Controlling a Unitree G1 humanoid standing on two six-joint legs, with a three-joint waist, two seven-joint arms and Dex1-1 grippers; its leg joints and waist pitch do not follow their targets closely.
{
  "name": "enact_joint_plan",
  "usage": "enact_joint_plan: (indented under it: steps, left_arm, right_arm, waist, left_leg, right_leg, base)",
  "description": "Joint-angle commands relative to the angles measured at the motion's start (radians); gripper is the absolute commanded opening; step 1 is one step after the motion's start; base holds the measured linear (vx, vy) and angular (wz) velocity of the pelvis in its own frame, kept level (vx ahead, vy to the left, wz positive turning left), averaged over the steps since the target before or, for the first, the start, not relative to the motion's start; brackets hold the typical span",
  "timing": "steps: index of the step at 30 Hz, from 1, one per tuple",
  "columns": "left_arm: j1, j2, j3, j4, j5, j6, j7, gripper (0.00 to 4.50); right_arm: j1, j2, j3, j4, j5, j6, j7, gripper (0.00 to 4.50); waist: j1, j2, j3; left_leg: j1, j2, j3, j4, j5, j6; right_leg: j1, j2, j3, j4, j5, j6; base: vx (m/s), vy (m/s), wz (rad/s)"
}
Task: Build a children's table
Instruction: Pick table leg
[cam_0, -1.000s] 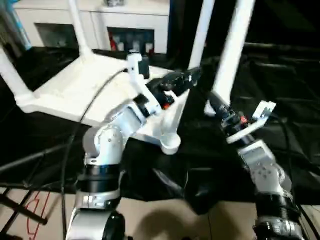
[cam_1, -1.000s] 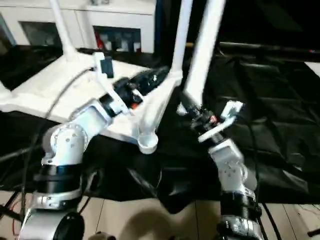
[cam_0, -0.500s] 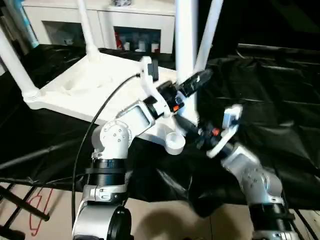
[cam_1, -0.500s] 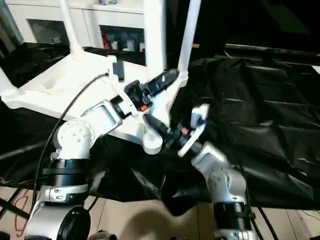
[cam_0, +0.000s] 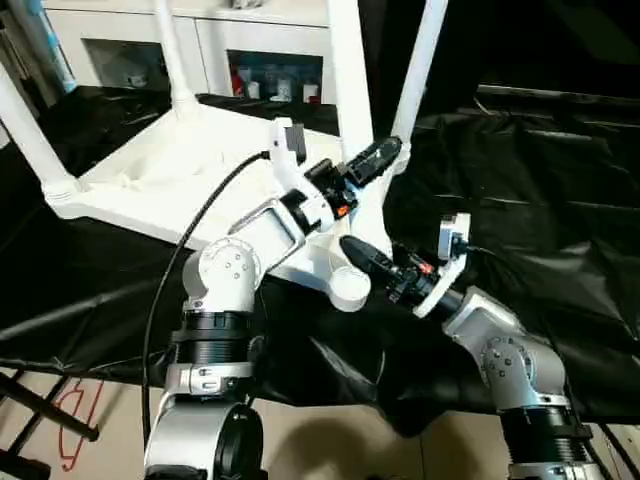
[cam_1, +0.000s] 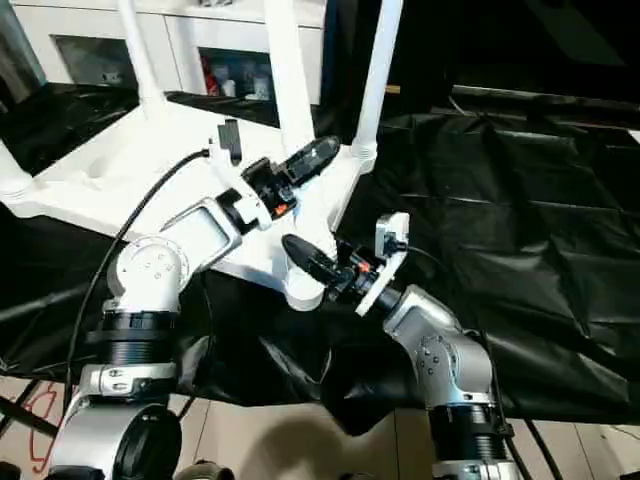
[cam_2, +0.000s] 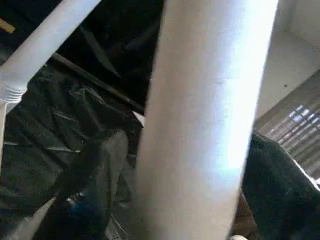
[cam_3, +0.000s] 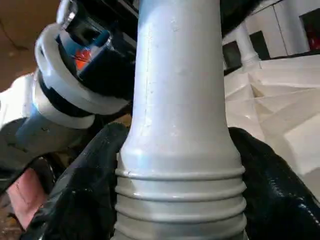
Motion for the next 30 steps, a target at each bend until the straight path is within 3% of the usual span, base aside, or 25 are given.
enact_joint_plan:
  steps: [1,11,15,16,23,24,28,29,30]
  left_arm:
    - [-0.01,-0.005,-0.029,-0.02,0.015,-0.013,-0.006,3.41]
    - [-0.007,-0.01,-0.026,-0.012,0.015,-0.04,0.005,2.58]
    - [-0.007,-0.011,-0.028,-0.007,0.018,-0.048,0.005,2.51]
    - [-0.005,-0.012,-0.03,-0.008,0.019,-0.052,0.005,2.24]
    - [-0.003,-0.013,-0.034,-0.002,0.028,-0.067,0.008,2.06]
    - [-0.001,-0.013,-0.035,0.001,0.035,-0.073,0.01,2.06]
    - [0.0,-0.013,-0.041,0.009,0.051,-0.088,0.014,2.04]
    - [-0.001,-0.013,-0.042,0.011,0.053,-0.09,0.015,2.02]
    - [-0.008,-0.013,-0.039,0.025,0.065,-0.105,0.024,2.0]
  right_arm:
    - [-0.02,-0.005,0.011,-0.004,-0.013,-0.016,-0.007,2.76]
    - [-0.016,-0.013,0.015,-0.008,-0.019,-0.019,-0.011,2.76]
    - [-0.017,-0.015,0.015,-0.007,-0.02,-0.018,-0.011,2.76]
    - [-0.016,-0.019,0.016,-0.008,-0.022,-0.018,-0.011,2.75]
    - [-0.017,-0.029,0.028,-0.006,-0.049,-0.041,-0.025,2.75]
    - [-0.015,-0.025,0.024,-0.007,-0.044,-0.036,-0.034,3.31]
    - [-0.02,-0.012,-0.02,-0.01,-0.009,-0.029,-0.07,3.51]
    - [-0.021,-0.013,-0.026,-0.013,0.0,-0.025,-0.071,3.66]
    - [-0.027,-0.015,-0.074,-0.032,0.056,0.003,-0.089,3.77]
  waist:
    - [0.001,-0.011,-0.072]
    - [0.0,-0.01,-0.073]
    - [-0.001,-0.009,-0.075]
    - [0.0,-0.008,-0.074]
    - [-0.002,-0.007,-0.073]
    - [-0.003,-0.008,-0.073]
    - [-0.004,-0.008,-0.073]
    - [-0.002,0.016,-0.074]
    - [-0.007,0.003,-0.073]
  left_leg:
    - [0.015,0.022,-0.015,-0.07,-0.233,0.028]
    - [0.015,0.022,-0.015,-0.071,-0.24,0.026]
    - [0.015,0.022,-0.015,-0.07,-0.228,0.03]
    - [0.015,0.023,-0.015,-0.07,-0.225,0.031]
    - [0.016,0.022,-0.014,-0.07,-0.24,0.027]
    - [0.016,0.022,-0.014,-0.07,-0.243,0.026]
    - [0.016,0.022,-0.015,-0.071,-0.246,0.024]
    - [0.019,0.021,-0.017,-0.071,-0.25,0.019]
    - [0.017,0.021,-0.015,-0.071,-0.26,0.021]
  right_leg:
    - [0.055,-0.053,0.042,-0.088,-0.383,-0.112]
    - [0.054,-0.052,0.041,-0.088,-0.379,-0.11]
    - [0.056,-0.052,0.042,-0.084,-0.351,-0.118]
    - [0.055,-0.051,0.042,-0.083,-0.342,-0.124]
    - [0.055,-0.052,0.042,-0.087,-0.362,-0.121]
    - [0.055,-0.051,0.042,-0.088,-0.368,-0.119]
    - [0.054,-0.052,0.042,-0.089,-0.376,-0.114]
    - [0.052,-0.052,0.042,-0.087,-0.373,-0.117]
    - [0.054,-0.048,0.04,-0.091,-0.368,-0.113]
  base:
    - [0.0,0.0,0.0]
    - [0.0,0.0,0.0]
    - [0.0,0.0,0.0]
    - [0.0,0.0,0.0]
    - [0.0,0.0,0.0]
    - [0.0,0.0,0.0]
    - [0.0,0.0,0.0]
    - [0.0,0.0,0.0]
    - [0.0,0.0,0.0]
